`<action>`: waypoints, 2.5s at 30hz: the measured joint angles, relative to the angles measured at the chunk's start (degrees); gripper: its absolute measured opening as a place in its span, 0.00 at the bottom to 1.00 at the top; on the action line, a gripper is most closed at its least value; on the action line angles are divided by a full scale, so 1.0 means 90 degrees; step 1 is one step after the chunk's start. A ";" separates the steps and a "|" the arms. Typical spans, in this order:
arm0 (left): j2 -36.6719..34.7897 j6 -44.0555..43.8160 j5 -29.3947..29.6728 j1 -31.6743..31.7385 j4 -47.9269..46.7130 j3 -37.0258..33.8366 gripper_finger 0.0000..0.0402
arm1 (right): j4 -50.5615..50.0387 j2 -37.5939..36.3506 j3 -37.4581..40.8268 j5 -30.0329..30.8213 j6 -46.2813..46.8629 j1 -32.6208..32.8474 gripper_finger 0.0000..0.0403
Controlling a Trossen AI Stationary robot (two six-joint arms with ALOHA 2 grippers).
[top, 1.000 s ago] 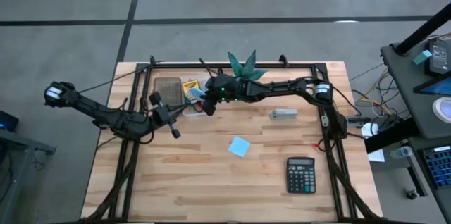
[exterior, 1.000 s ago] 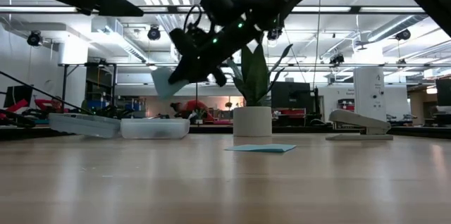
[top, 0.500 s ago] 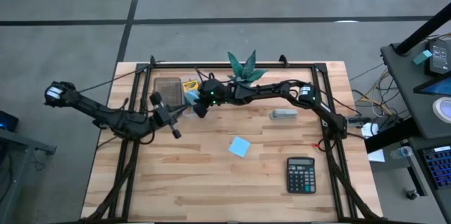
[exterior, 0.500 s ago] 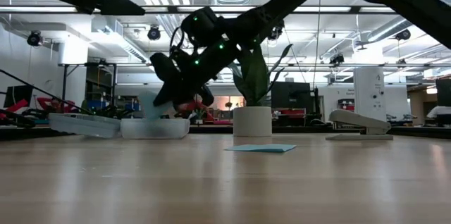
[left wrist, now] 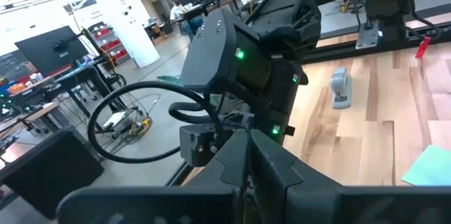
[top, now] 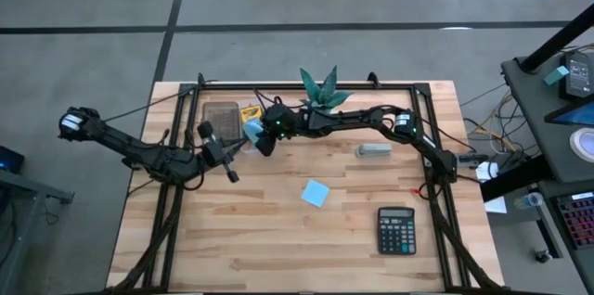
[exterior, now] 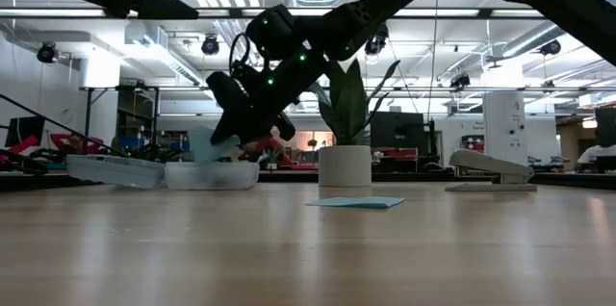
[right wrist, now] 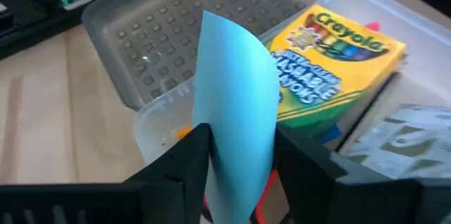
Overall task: Pack school essentials
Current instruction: Put the left blue sticky note into the black supply box, then put the blue sticky note into the black supply box
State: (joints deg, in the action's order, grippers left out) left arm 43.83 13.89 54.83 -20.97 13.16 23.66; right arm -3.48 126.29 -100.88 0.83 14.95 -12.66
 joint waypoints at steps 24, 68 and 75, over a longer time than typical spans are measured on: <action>0.0000 0.0002 0.0000 0.0000 0.0003 -0.0002 0.00 | -0.1657 -0.1004 -0.0143 0.0583 -0.1537 0.0310 0.60; 0.5522 -0.2255 -0.2955 0.0002 0.2443 0.2900 0.00 | 0.2713 -1.0061 0.9213 0.0764 -0.2902 0.2864 0.54; 0.6303 -0.3530 -0.3649 0.0124 -0.0515 0.4320 0.00 | 0.2396 -1.1056 0.9566 0.0761 -0.3063 0.2865 0.54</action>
State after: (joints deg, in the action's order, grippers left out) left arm 100.56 -17.88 21.99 -19.86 8.52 62.54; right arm 18.09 26.78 -14.79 7.68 -12.62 13.13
